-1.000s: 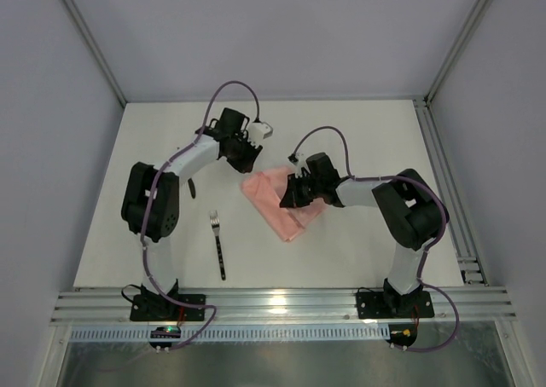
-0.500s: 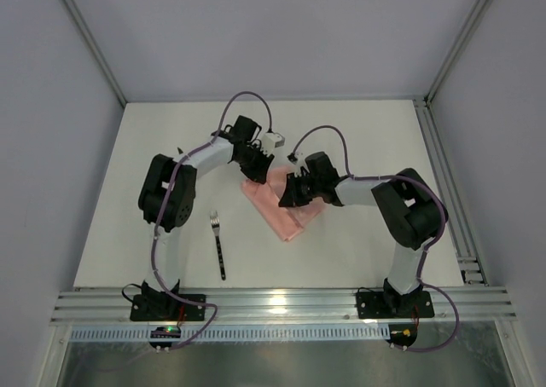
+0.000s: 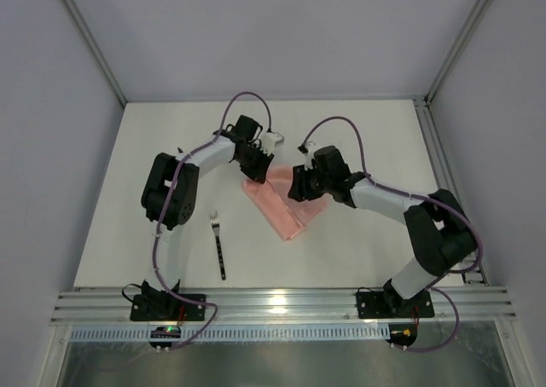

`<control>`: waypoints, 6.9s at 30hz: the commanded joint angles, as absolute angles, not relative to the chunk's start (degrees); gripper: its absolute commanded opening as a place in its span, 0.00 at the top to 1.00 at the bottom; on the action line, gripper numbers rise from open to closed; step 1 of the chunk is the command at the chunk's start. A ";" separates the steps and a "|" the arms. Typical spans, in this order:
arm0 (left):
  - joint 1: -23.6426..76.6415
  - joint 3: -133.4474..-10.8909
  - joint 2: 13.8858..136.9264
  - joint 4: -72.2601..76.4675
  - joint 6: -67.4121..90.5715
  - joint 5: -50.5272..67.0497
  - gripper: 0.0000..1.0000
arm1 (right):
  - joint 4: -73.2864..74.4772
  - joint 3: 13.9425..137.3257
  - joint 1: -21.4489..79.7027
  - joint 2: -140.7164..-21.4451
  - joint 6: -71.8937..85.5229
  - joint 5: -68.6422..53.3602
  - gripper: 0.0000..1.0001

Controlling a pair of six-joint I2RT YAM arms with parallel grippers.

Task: Fold the napkin into a case and place the utensils inside
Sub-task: Fold the lower triangle-folded napkin at the center of the board, then rotate the 2/3-rectangle-folded napkin from the center of the board.

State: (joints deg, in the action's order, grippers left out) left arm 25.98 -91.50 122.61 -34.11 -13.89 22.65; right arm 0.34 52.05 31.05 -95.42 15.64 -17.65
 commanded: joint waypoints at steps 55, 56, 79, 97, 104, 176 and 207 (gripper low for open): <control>33.31 -86.39 117.42 -39.82 -13.10 21.98 0.59 | -9.85 45.52 31.21 -92.03 24.61 -24.79 0.87; 33.40 -86.92 118.20 -39.38 -13.01 21.62 0.59 | -8.80 46.05 30.59 -91.59 24.61 -24.61 0.86; 34.01 -91.58 122.16 -38.58 -11.78 23.20 0.56 | 0.35 54.50 18.90 -104.77 18.45 -15.47 0.66; 35.16 -95.36 124.63 -42.54 -15.99 23.20 0.56 | -9.94 32.61 23.37 -85.01 29.88 -14.85 0.82; 36.65 -91.77 122.79 -43.68 -26.44 23.38 0.57 | 4.97 32.24 21.63 -70.06 24.38 -15.12 0.57; 41.22 -89.39 111.54 -49.30 -33.49 21.53 0.46 | 4.42 53.76 15.56 -104.43 17.89 -25.84 0.96; 48.16 -60.65 96.06 -37.98 -33.57 -1.56 0.39 | -55.02 7.73 29.35 -90.44 61.97 -1.66 0.96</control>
State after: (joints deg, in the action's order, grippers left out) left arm 48.25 -62.02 96.99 -41.98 -32.29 3.05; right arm -54.87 8.36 28.71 -89.95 62.28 -4.54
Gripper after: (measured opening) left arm 0.613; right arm 0.082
